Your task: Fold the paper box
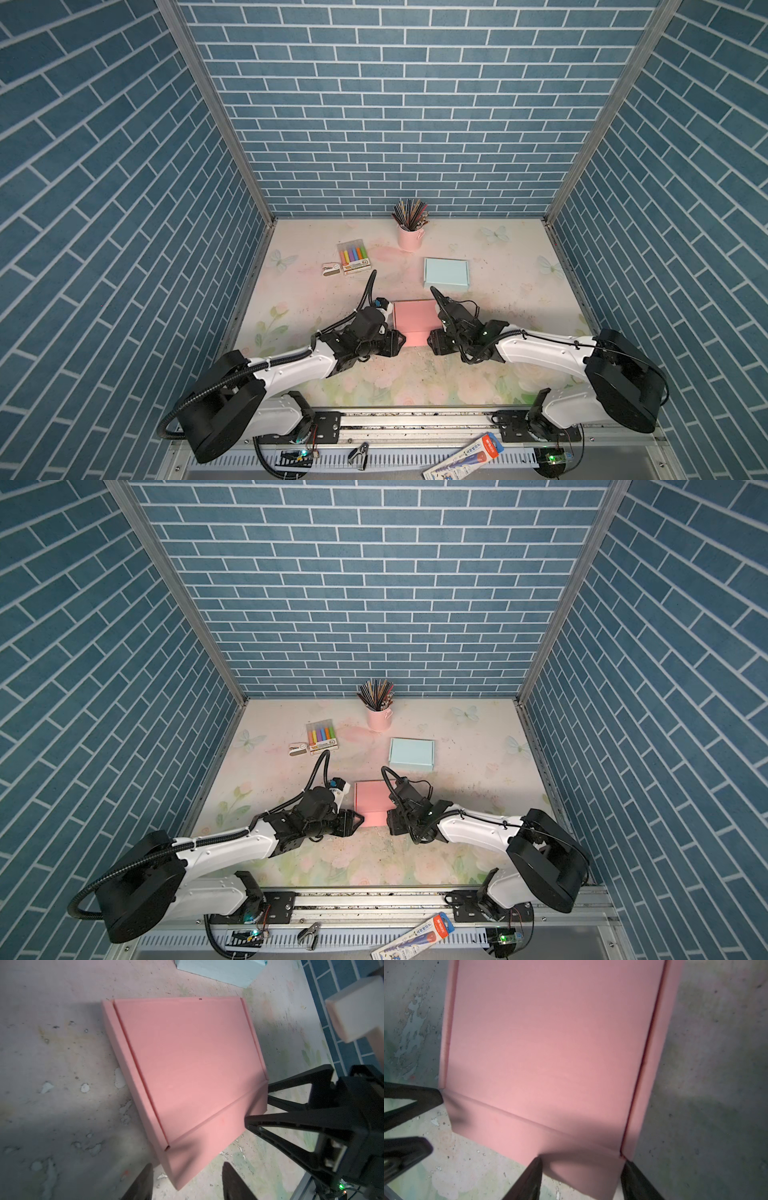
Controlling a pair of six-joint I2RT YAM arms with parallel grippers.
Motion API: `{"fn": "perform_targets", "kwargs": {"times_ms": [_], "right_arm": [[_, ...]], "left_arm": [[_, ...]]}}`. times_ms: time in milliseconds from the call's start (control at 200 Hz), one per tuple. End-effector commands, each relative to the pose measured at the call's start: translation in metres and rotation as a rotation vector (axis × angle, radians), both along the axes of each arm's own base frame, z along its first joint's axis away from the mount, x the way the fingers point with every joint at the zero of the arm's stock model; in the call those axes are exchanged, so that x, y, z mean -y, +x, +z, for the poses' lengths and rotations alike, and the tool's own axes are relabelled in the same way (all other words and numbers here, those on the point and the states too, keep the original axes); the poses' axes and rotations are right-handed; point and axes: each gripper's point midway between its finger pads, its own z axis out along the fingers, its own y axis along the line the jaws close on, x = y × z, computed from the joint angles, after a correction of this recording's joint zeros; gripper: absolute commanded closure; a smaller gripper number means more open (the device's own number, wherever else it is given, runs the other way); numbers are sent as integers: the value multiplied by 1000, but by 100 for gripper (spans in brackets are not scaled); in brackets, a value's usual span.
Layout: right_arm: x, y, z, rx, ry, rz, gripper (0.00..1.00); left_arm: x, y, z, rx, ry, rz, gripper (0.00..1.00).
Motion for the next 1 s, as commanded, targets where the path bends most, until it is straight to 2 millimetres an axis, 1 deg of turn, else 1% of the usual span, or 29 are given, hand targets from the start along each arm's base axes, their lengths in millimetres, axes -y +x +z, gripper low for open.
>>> {"fn": "perform_targets", "kwargs": {"times_ms": [0, 125, 210, 370, 445, 485, 620, 760, 990], "right_arm": [[-2, 7, 6, 29, -6, 3, 40], [-4, 8, 6, 30, -7, 8, 40], [-4, 10, 7, 34, -4, 5, 40], [-5, 13, 10, 41, -1, 4, 40], [-4, 14, 10, 42, -3, 4, 40], [-4, 14, 9, 41, -4, 5, 40], [-3, 18, 7, 37, -7, 3, 40], [-3, 20, 3, 33, -13, 4, 40], [1, 27, -2, 41, -37, -1, 40]], "left_arm": [[-7, 14, 12, 33, 15, 7, 43], [-9, 44, 27, 79, 24, 23, 39], [-8, 66, 30, 92, 36, 33, 38], [-1, 103, 22, 90, 60, 44, 37], [3, 116, 16, 93, 80, 44, 37], [5, 121, 10, 87, 98, 42, 36], [11, 128, -6, 64, 112, 27, 36], [11, 125, -22, 36, 128, 17, 36], [10, 121, -31, 20, 134, 5, 37]]}}
